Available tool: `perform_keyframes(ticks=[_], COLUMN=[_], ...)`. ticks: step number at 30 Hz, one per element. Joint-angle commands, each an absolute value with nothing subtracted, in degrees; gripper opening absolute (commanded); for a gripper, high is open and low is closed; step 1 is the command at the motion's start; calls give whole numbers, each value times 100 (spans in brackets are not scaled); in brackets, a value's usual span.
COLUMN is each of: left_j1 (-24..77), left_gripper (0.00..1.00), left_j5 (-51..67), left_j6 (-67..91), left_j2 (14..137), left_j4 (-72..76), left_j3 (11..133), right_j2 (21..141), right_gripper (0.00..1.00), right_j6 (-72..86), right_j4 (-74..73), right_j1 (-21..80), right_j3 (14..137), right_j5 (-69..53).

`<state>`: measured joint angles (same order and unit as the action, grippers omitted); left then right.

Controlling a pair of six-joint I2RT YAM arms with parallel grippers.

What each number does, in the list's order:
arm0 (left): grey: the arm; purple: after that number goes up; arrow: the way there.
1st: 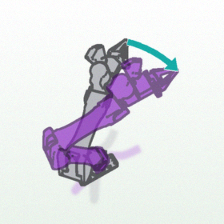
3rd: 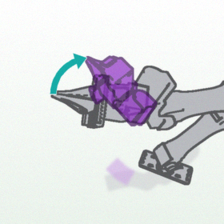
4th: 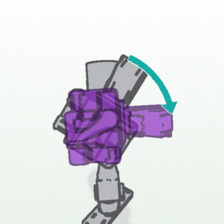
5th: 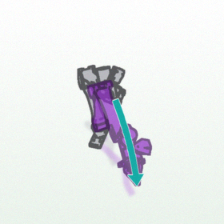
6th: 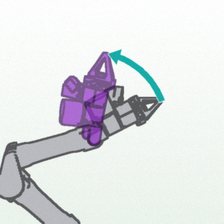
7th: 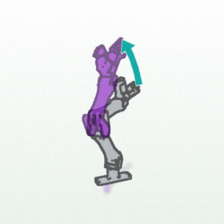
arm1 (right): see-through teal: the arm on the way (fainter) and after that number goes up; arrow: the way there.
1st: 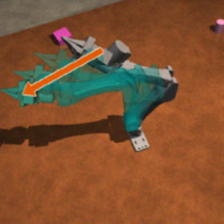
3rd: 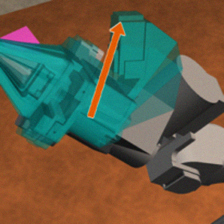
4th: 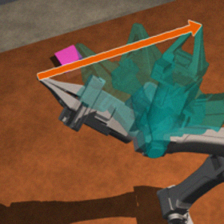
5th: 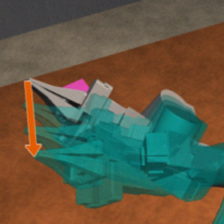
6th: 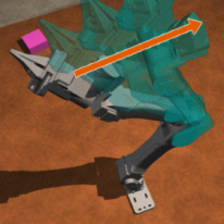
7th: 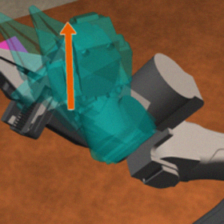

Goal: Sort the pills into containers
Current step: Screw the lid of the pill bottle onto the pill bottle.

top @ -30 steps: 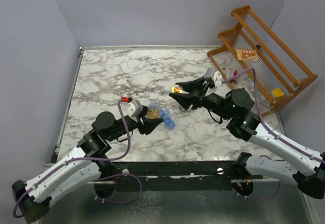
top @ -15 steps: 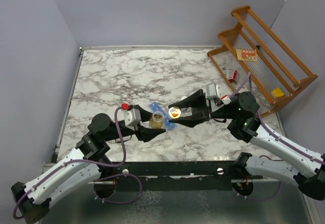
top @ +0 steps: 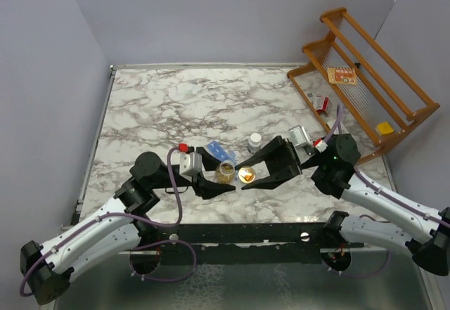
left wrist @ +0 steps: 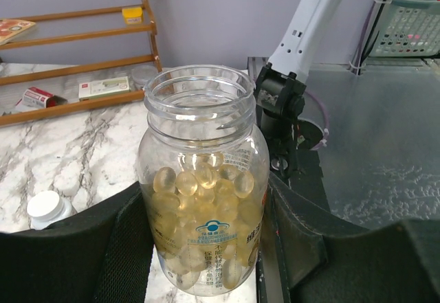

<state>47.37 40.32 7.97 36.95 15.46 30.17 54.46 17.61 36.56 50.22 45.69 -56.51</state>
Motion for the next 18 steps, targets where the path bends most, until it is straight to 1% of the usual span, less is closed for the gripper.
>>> perform_keyframes(ticks=[1, 9, 18], left_j1=[4780, 4850, 4920], left_gripper=[0, 0, 0], left_j5=[4324, 4414, 4393], left_j6=[845, 964, 1053], left_j2=[3894, 4123, 4071], left_j4=[2186, 2500, 2546], left_j3=[3149, 3065, 2988], right_j2=[5622, 5957, 6133], right_gripper=[1, 1, 1], right_j6=[2094, 2142, 2004], right_j4=[4075, 4555, 4684], right_j1=[5054, 5053, 5053], right_j3=[4317, 4265, 4313], right_j5=[-5736, -5698, -5546])
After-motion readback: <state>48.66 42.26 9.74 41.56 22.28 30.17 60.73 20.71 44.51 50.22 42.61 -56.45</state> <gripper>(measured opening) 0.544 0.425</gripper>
